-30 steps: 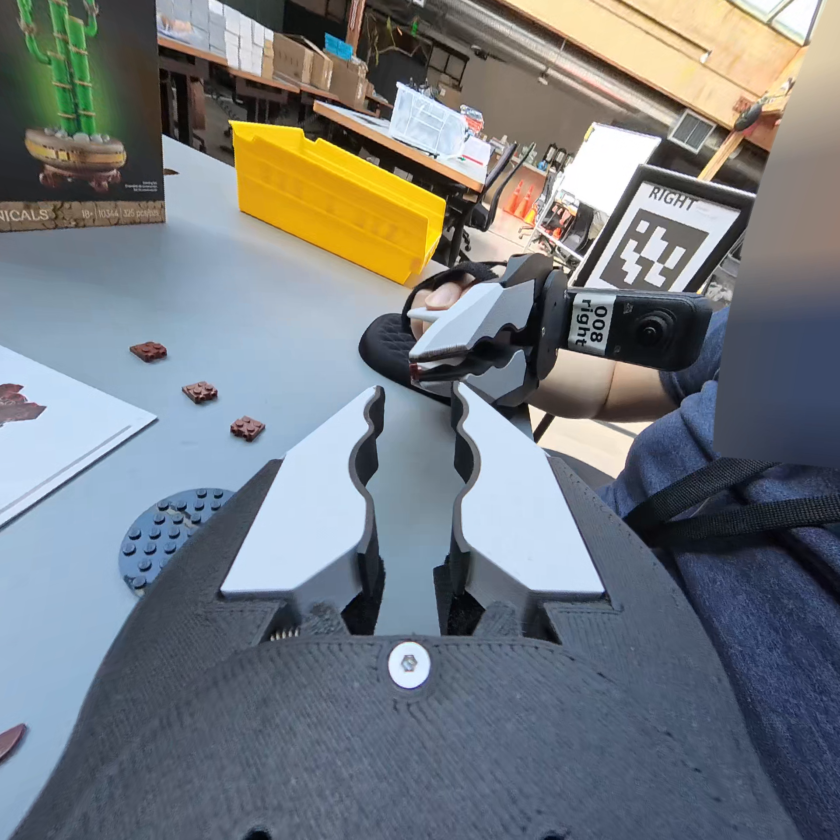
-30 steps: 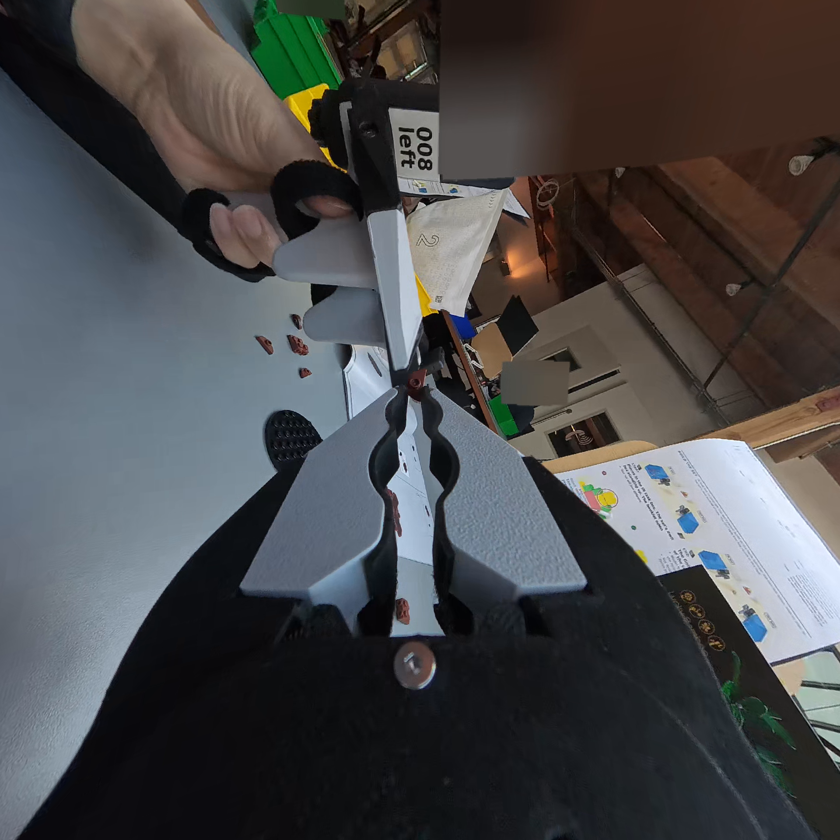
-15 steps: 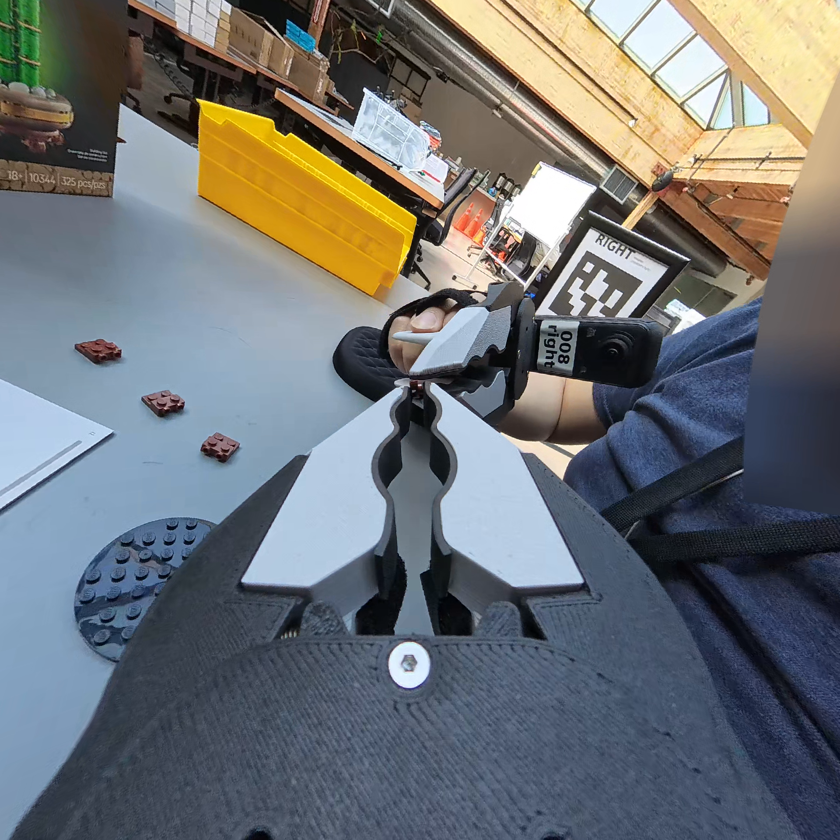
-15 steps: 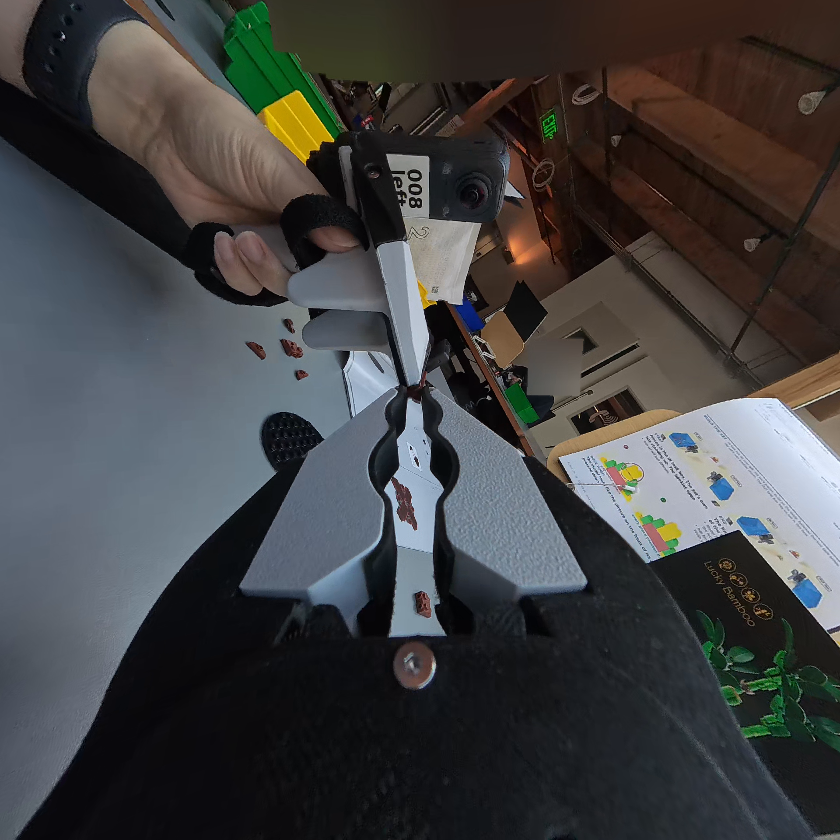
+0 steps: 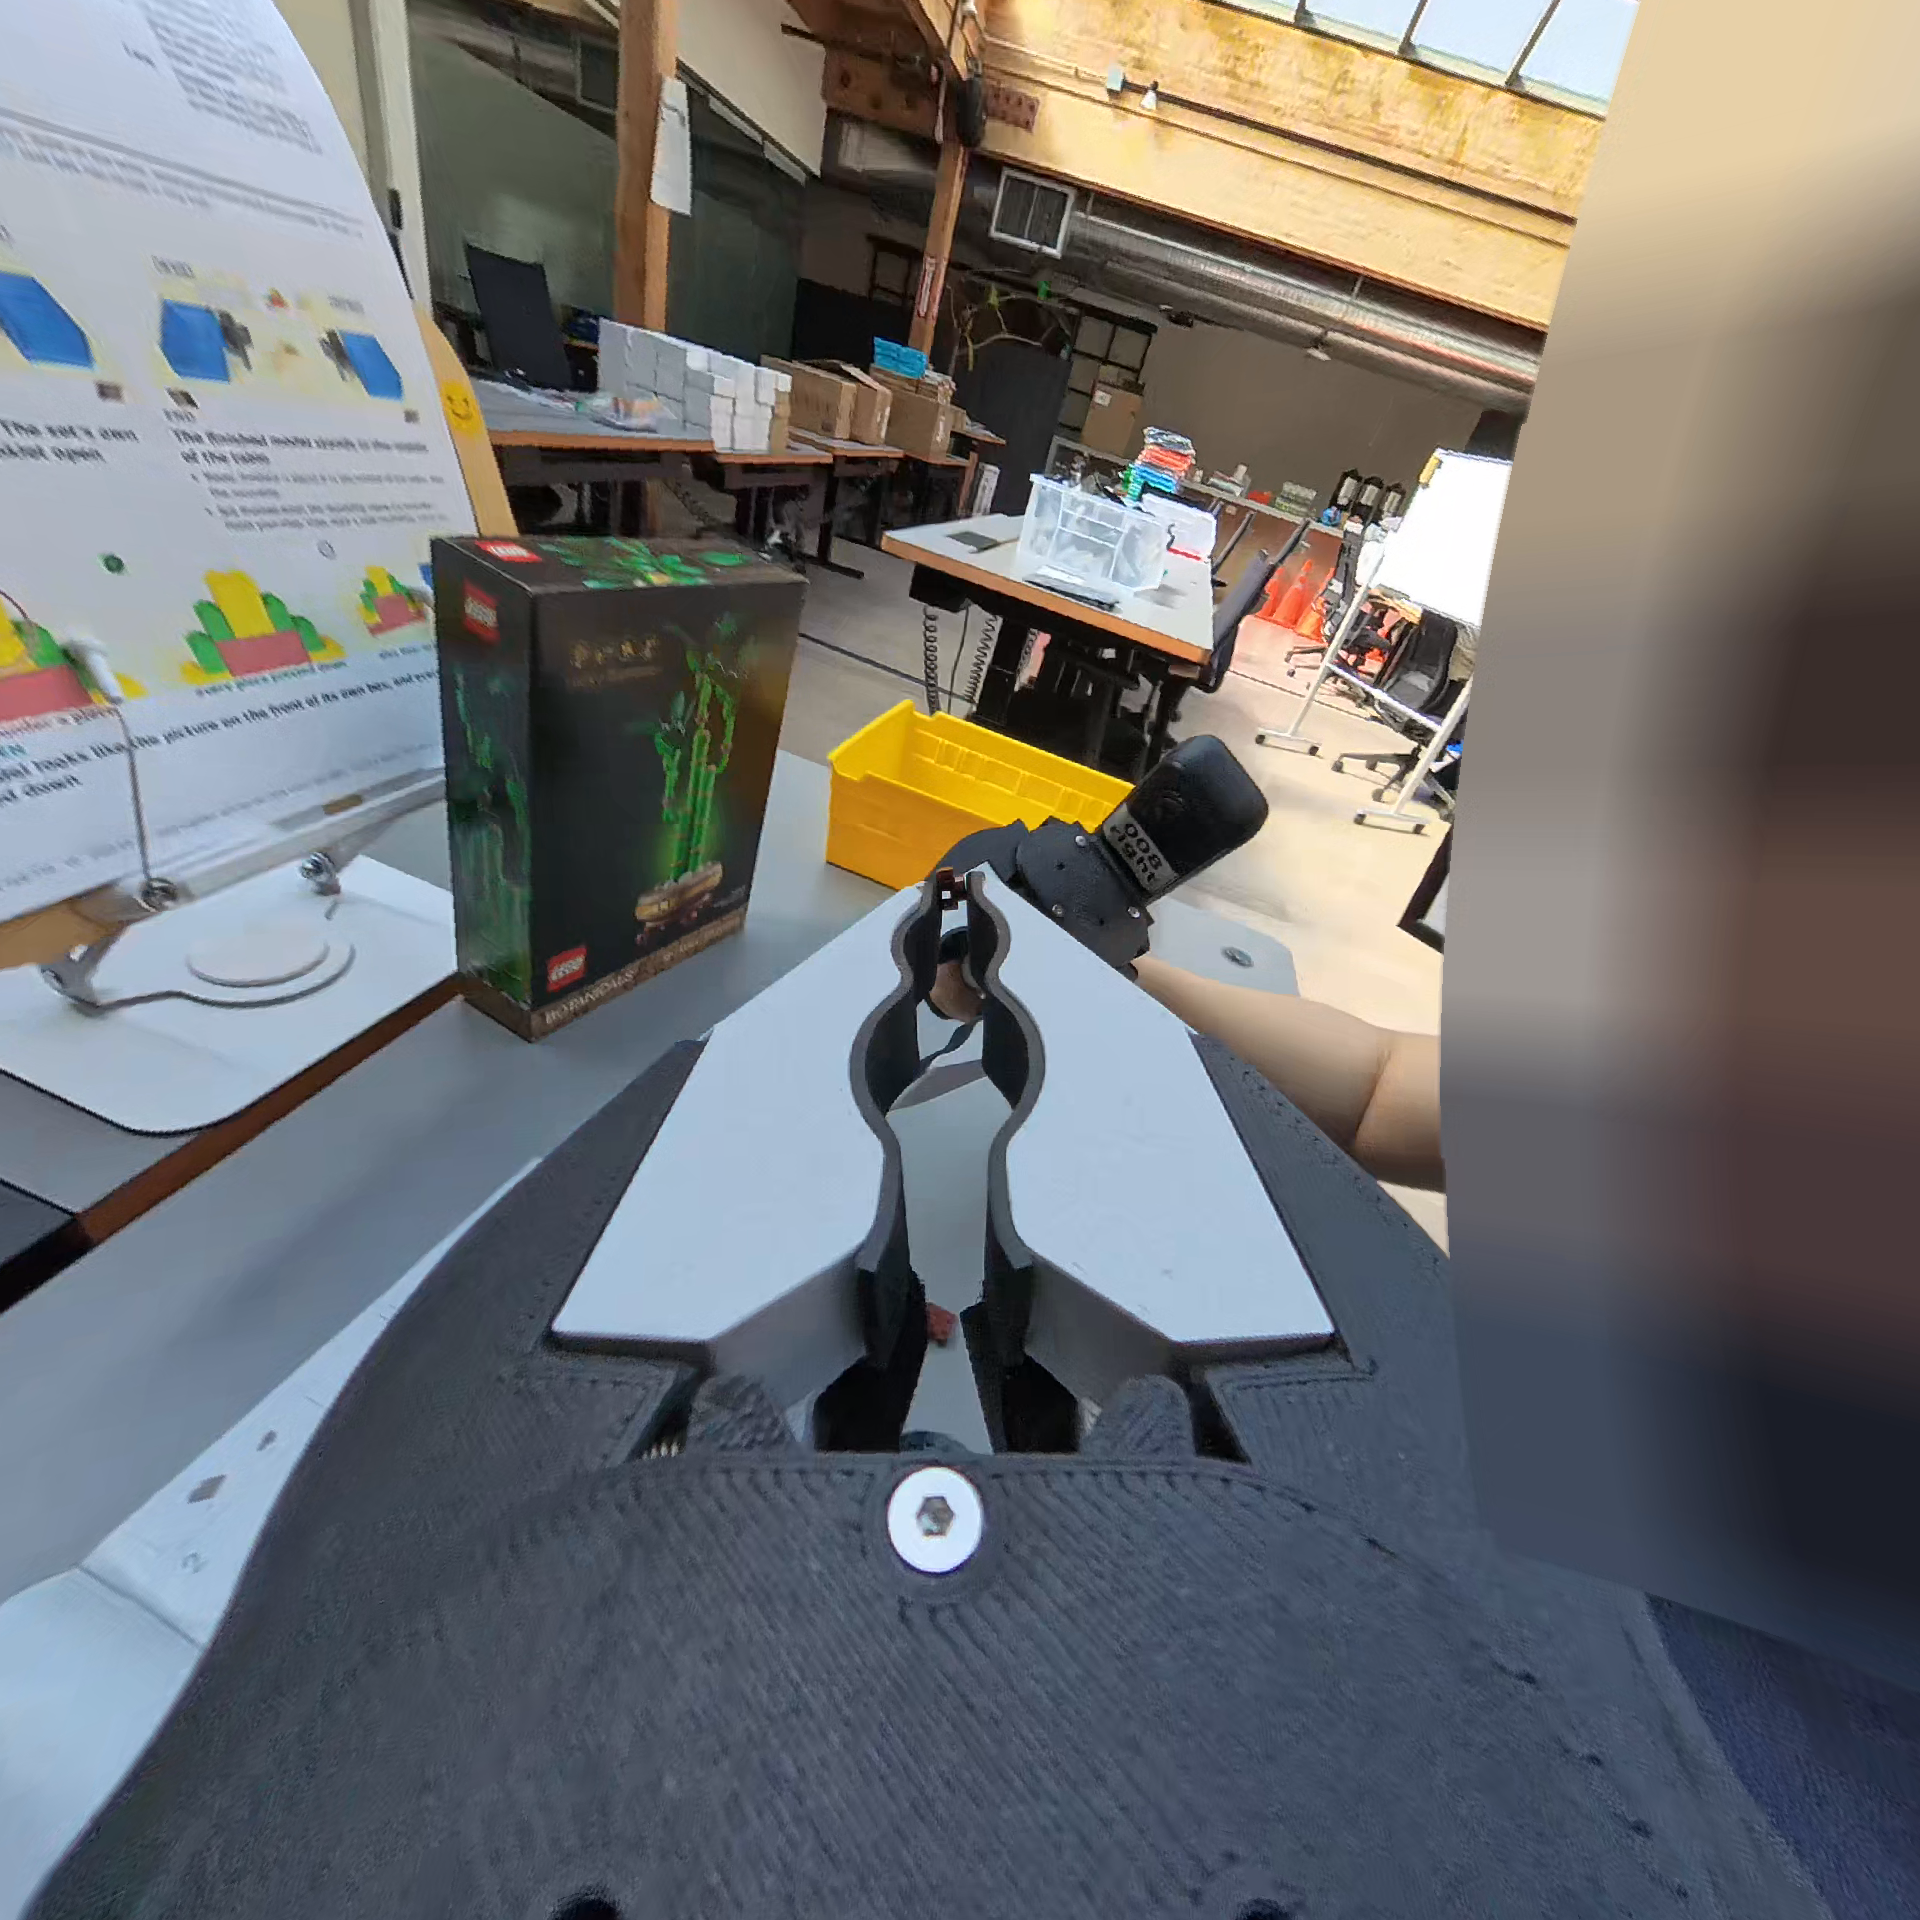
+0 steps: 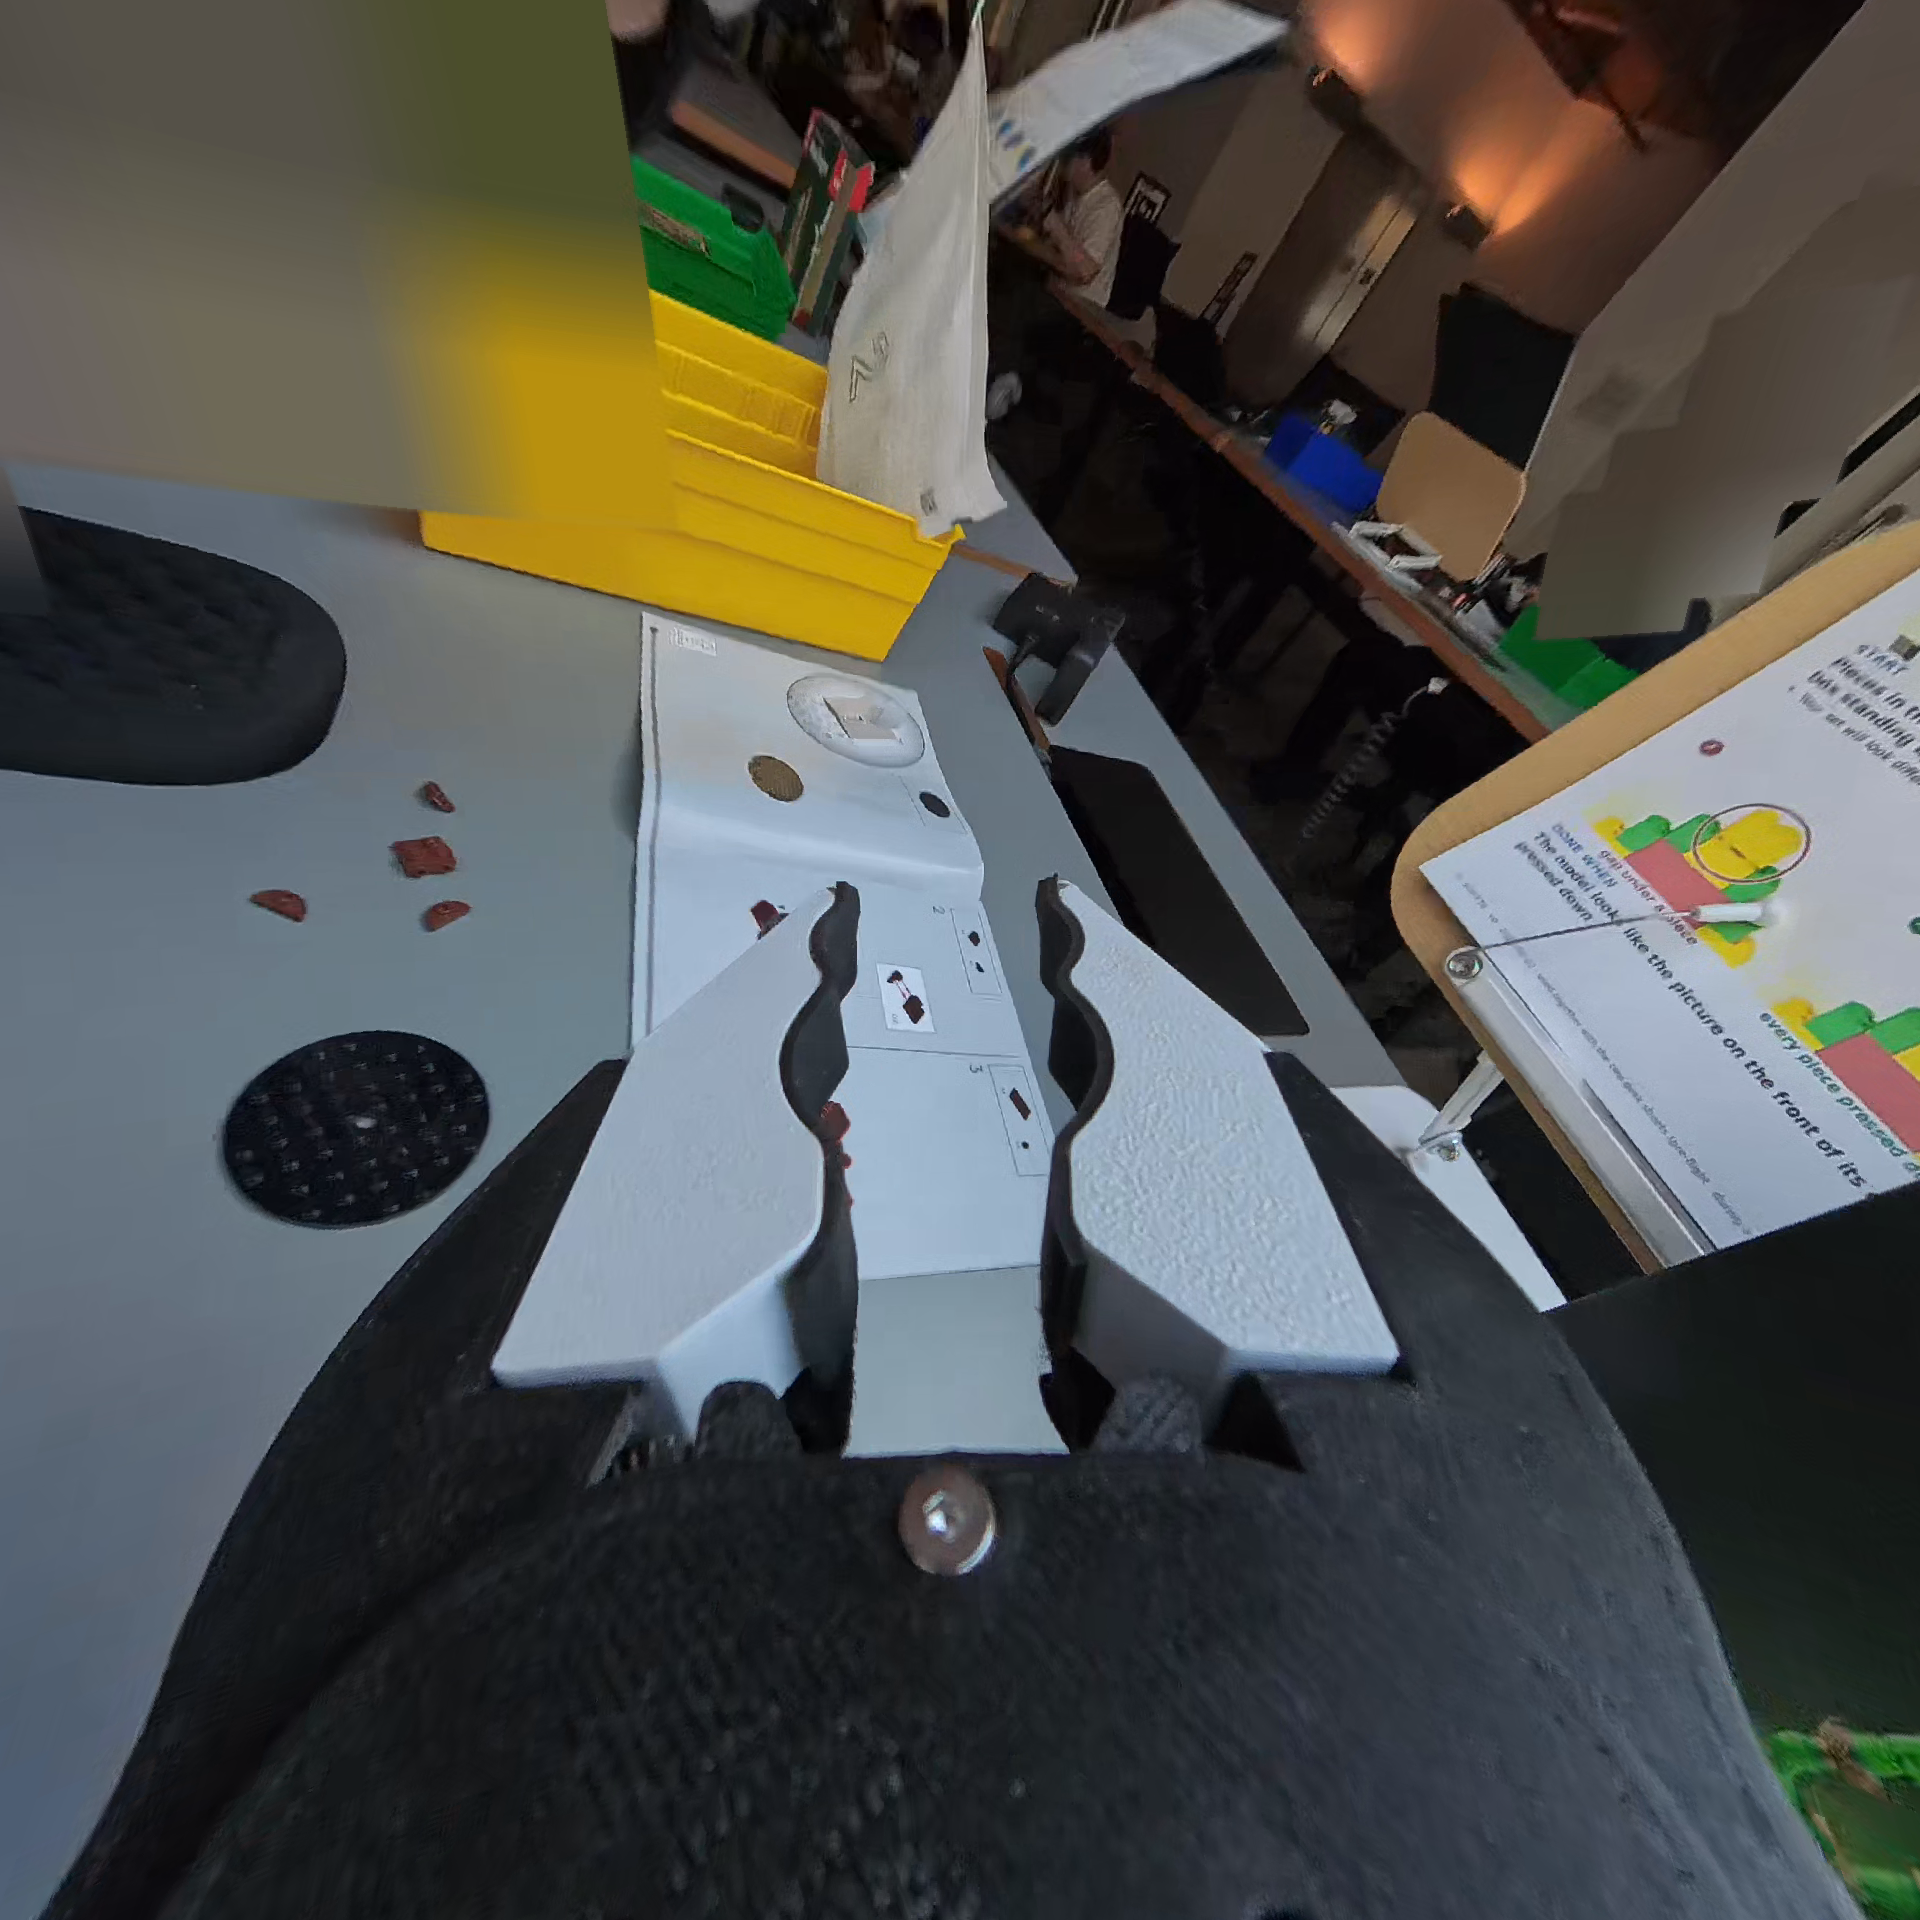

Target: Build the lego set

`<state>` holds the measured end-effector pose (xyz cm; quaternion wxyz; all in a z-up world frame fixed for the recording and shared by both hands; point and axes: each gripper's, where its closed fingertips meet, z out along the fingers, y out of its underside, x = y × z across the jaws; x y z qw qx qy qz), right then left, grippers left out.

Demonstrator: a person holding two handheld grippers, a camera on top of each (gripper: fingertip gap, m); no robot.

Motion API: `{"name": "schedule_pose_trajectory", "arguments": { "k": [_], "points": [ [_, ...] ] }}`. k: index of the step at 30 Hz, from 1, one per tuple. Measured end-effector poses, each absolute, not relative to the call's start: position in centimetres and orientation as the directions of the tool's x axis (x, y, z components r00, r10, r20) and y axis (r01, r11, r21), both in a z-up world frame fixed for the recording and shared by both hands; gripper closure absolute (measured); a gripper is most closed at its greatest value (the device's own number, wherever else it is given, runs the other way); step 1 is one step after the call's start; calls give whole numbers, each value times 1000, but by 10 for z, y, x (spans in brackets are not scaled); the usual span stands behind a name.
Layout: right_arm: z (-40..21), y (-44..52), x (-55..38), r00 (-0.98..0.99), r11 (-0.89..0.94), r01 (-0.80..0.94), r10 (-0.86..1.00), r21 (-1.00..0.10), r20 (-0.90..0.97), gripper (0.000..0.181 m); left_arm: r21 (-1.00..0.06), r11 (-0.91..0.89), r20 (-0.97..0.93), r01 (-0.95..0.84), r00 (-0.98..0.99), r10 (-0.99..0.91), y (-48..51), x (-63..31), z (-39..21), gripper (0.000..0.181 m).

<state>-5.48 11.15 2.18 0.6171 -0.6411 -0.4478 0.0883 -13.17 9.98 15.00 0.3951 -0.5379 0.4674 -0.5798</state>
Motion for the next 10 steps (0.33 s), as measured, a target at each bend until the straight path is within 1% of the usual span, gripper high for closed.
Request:
{"name": "schedule_pose_trajectory", "arguments": {
  "k": [2,4,5,7,9,10],
  "points": [
    [14,152,-42,591,-13,499,736,-867,329,143,-973,-231,231,2,-67,-971,111,-128,173,179],
    [3,182,-30,655,-211,488,730,-847,195,139,-970,-240,239,28,-44,-970,119,-124,184,179],
    [-3,189,-28,672,-266,474,725,-839,149,141,-967,-251,249,37,-32,-968,122,-123,185,179],
    [-11,195,-33,663,-243,441,737,-864,131,144,-959,-279,279,50,-12,-960,127,-122,176,179],
    [-32,198,-29,637,-248,505,754,-826,163,146,-953,-301,302,41,27,-953,138,-118,161,179],
    [-40,202,-23,645,-271,533,743,-802,177,144,-949,-314,314,6,26,-949,142,-116,155,179]
  ]
}}
